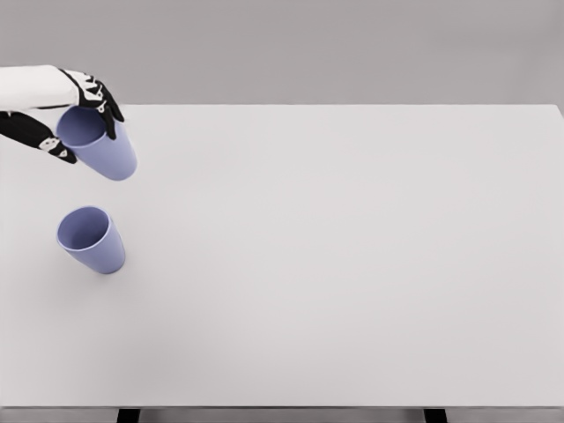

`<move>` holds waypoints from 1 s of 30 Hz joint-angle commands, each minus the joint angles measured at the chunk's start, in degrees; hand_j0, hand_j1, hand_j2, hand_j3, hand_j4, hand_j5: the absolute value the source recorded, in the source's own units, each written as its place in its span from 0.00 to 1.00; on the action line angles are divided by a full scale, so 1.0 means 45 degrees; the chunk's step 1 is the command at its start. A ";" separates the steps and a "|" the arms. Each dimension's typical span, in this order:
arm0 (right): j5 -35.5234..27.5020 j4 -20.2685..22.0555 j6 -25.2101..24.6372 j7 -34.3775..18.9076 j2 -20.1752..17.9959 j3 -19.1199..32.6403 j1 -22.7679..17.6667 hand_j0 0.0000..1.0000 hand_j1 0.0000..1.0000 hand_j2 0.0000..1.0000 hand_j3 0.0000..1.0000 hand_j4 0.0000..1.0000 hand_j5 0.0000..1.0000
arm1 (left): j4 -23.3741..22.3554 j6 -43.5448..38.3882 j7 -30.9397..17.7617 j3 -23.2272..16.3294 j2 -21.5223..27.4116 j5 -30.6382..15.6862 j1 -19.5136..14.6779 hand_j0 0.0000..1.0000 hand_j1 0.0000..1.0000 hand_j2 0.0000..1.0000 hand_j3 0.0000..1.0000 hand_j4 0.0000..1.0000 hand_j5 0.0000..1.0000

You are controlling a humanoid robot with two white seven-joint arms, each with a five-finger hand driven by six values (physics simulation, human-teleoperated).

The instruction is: Place the right cup on the left cup with left arm

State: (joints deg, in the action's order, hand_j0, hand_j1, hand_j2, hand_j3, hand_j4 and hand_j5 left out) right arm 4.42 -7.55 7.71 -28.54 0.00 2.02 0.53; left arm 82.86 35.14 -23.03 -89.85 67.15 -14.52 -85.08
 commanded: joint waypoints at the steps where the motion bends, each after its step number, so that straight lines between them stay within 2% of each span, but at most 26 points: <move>1: 0.0013 -0.0002 0.0006 -0.0005 0.0000 0.0001 0.0000 1.00 1.00 1.00 1.00 1.00 1.00 | 0.0396 -0.0030 -0.0020 0.0025 0.0526 -0.0094 0.0000 0.51 0.51 0.51 0.51 0.51 0.51; 9: 0.0013 -0.0002 0.0006 -0.0005 0.0000 0.0001 0.0000 1.00 1.00 1.00 1.00 1.00 1.00 | 0.1275 -0.0030 -0.0039 0.0025 0.1581 -0.0075 -0.0137 0.51 0.51 0.51 0.51 0.51 0.51; 15: 0.0013 -0.0002 0.0006 -0.0005 0.0000 0.0001 0.0000 1.00 1.00 1.00 1.00 1.00 1.00 | 0.1998 -0.0030 -0.0645 0.0025 0.2519 -0.0055 -0.0137 0.51 0.51 0.51 0.51 0.51 0.51; 17: 0.0013 -0.0002 0.0006 -0.0005 0.0000 0.0001 0.0000 1.00 1.00 1.00 1.00 1.00 1.00 | 0.2134 -0.0030 -0.1094 0.0025 0.2617 -0.0055 -0.0137 0.52 0.52 0.52 0.52 0.52 0.52; 30: 0.0013 -0.0002 0.0006 -0.0005 0.0000 0.0001 0.0000 1.00 1.00 1.00 1.00 1.00 1.00 | 0.2525 -0.0030 -0.1758 -0.0034 0.2675 -0.0055 -0.0117 0.52 0.52 0.52 0.52 0.52 0.52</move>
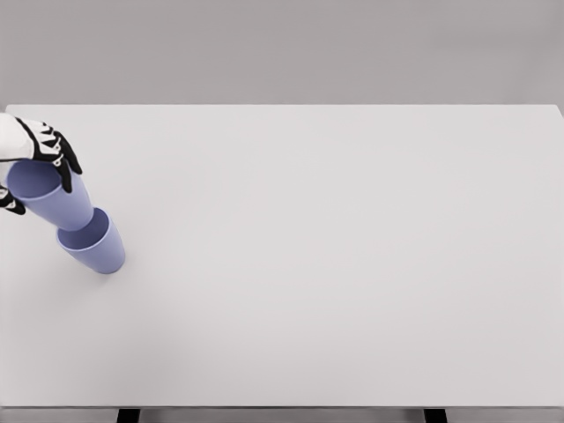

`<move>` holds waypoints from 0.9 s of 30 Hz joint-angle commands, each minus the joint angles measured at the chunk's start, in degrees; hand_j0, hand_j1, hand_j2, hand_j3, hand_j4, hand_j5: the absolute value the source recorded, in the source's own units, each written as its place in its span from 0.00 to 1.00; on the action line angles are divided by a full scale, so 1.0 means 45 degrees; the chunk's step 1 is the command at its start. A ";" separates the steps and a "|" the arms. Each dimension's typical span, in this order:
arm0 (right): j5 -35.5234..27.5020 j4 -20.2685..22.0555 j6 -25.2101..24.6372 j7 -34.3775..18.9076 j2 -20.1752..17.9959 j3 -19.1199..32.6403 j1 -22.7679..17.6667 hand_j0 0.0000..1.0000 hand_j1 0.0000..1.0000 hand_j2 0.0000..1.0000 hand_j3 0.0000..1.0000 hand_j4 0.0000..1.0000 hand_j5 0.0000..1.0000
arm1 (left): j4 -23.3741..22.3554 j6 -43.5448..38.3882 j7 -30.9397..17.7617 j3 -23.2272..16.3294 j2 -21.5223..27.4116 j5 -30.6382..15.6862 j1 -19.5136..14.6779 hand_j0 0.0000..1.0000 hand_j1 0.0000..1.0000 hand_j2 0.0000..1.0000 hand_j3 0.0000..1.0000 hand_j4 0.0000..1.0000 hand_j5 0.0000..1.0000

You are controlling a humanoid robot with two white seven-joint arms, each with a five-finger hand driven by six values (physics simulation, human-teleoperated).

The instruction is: Place the right cup on the left cup with left arm

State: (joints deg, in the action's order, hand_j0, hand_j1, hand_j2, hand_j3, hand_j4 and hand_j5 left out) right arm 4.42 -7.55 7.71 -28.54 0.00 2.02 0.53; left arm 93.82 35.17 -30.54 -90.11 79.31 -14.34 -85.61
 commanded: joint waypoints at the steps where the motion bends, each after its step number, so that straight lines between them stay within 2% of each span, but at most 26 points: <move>1: 0.0013 -0.0002 0.0006 -0.0005 0.0000 0.0001 0.0000 1.00 1.00 1.00 1.00 1.00 1.00 | 0.0109 -0.0038 -0.0088 0.0025 -0.0046 -0.0094 0.0001 0.52 0.52 0.52 0.52 0.52 0.52; 12: 0.0013 -0.0002 0.0006 -0.0005 0.0000 0.0001 0.0000 1.00 1.00 1.00 1.00 1.00 1.00 | 0.0070 -0.0038 0.0010 0.0025 -0.0124 -0.0094 0.0040 0.52 0.52 0.52 0.52 0.52 0.52; 14: 0.0013 -0.0002 0.0006 -0.0005 0.0000 0.0001 0.0000 1.00 1.00 1.00 1.00 1.00 1.00 | 0.0070 -0.0038 0.0029 0.0025 -0.0105 -0.0055 0.0040 0.56 0.56 0.56 0.56 0.56 0.56; 17: 0.0013 -0.0002 0.0006 -0.0005 0.0000 0.0001 0.0000 1.00 1.00 1.00 1.00 1.00 1.00 | 0.0090 -0.0038 0.0029 0.0025 -0.0105 -0.0055 0.0040 0.71 0.71 0.71 0.71 0.71 0.71; 27: 0.0013 -0.0002 0.0006 -0.0005 0.0000 0.0001 0.0000 1.00 1.00 1.00 1.00 1.00 1.00 | 0.0285 -0.0038 0.0029 0.0044 0.0090 -0.0016 0.0059 0.84 0.84 0.84 0.84 0.84 0.84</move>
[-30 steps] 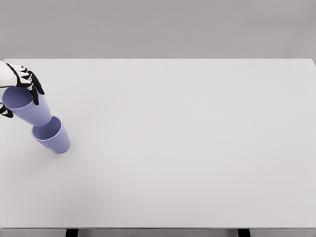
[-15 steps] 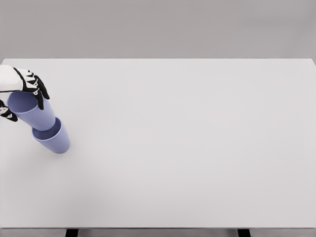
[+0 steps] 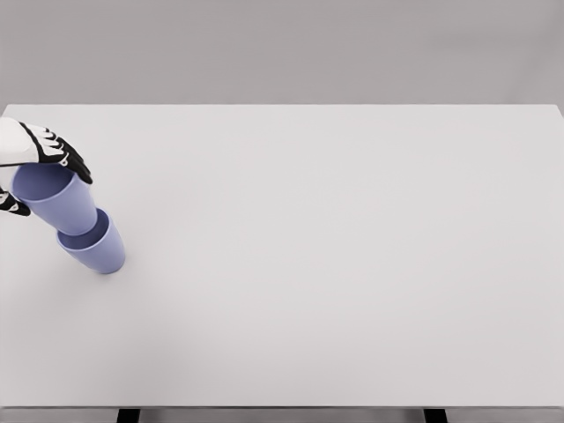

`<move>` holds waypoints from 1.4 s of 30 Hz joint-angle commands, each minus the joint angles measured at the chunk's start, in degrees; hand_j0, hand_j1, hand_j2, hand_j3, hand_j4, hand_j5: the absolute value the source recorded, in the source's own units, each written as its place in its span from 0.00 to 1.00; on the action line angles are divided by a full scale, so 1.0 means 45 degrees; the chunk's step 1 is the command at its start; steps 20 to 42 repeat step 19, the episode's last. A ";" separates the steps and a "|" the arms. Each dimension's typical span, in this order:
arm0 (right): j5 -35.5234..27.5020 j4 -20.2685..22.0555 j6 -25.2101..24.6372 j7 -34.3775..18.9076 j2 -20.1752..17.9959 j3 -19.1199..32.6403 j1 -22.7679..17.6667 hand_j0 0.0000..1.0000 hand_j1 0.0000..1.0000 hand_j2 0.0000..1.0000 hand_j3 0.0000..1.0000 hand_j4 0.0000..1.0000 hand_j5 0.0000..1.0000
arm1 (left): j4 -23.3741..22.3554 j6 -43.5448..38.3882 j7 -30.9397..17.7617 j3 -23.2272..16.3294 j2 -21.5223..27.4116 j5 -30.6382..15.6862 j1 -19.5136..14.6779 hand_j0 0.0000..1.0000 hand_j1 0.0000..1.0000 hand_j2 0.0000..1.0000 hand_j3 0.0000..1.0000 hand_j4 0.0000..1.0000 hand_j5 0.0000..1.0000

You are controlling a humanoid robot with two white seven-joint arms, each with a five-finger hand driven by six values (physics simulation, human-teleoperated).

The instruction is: Place the right cup on the left cup with left arm

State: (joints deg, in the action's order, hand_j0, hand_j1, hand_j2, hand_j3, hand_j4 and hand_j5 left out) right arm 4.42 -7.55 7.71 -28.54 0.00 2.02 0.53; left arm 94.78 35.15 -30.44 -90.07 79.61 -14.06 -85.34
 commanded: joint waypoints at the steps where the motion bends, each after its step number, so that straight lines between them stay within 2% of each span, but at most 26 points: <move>1: 0.0013 -0.0002 0.0006 -0.0005 0.0000 0.0001 0.0000 1.00 1.00 1.00 1.00 1.00 1.00 | 0.0109 -0.0032 0.0006 0.0055 0.0024 -0.0078 0.0001 0.84 0.84 0.84 0.84 0.84 0.84; 4: 0.0013 -0.0002 0.0006 -0.0005 0.0000 0.0001 0.0000 1.00 1.00 1.00 1.00 1.00 1.00 | 0.0305 -0.0032 0.0006 0.0075 0.0043 -0.0098 0.0001 0.84 0.84 0.84 0.84 0.84 0.84; 6: 0.0013 -0.0002 0.0006 -0.0005 0.0000 0.0001 0.0000 1.00 1.00 1.00 1.00 1.00 1.00 | 0.0285 -0.0032 0.0006 0.0075 0.0063 -0.0078 0.0001 0.90 0.90 0.90 0.90 0.90 0.90; 9: 0.0013 -0.0002 0.0006 -0.0005 0.0000 0.0001 0.0000 1.00 1.00 1.00 1.00 1.00 1.00 | 0.0285 -0.0032 0.0006 0.0114 0.0082 -0.0098 -0.0019 0.92 0.92 0.92 0.92 0.92 0.92; 11: 0.0013 -0.0002 0.0006 -0.0005 0.0000 0.0001 0.0000 1.00 1.00 1.00 1.00 1.00 1.00 | 0.0285 -0.0032 0.0006 0.0172 0.0082 -0.0156 -0.0019 1.00 1.00 1.00 1.00 1.00 1.00; 14: 0.0013 -0.0002 0.0006 -0.0005 0.0000 0.0001 0.0000 1.00 1.00 1.00 1.00 1.00 1.00 | 0.0344 -0.0032 -0.0073 0.0972 0.0434 -0.0234 -0.0019 1.00 1.00 1.00 1.00 1.00 1.00; 16: 0.0013 -0.0002 0.0006 -0.0005 0.0000 0.0001 0.0000 1.00 1.00 1.00 1.00 1.00 1.00 | 0.0363 -0.0032 0.0005 0.1930 0.0844 -0.0781 -0.0019 1.00 1.00 1.00 1.00 1.00 1.00; 17: 0.0013 -0.0002 0.0006 -0.0005 0.0000 0.0001 0.0000 1.00 1.00 1.00 1.00 1.00 1.00 | 0.0422 -0.0032 0.0025 0.2047 0.0844 -0.1171 -0.0019 1.00 1.00 1.00 1.00 1.00 1.00; 19: 0.0013 -0.0002 0.0006 -0.0005 0.0000 0.0001 0.0000 1.00 1.00 1.00 1.00 1.00 1.00 | 0.0754 -0.0032 0.0025 0.2047 0.0844 -0.1563 0.0020 1.00 1.00 1.00 1.00 1.00 1.00; 42: 0.0013 -0.0002 0.0006 -0.0005 0.0000 0.0001 0.0000 1.00 1.00 1.00 1.00 1.00 1.00 | 0.0754 -0.0032 0.0025 0.2047 0.0844 -0.1563 0.0020 1.00 1.00 1.00 1.00 1.00 1.00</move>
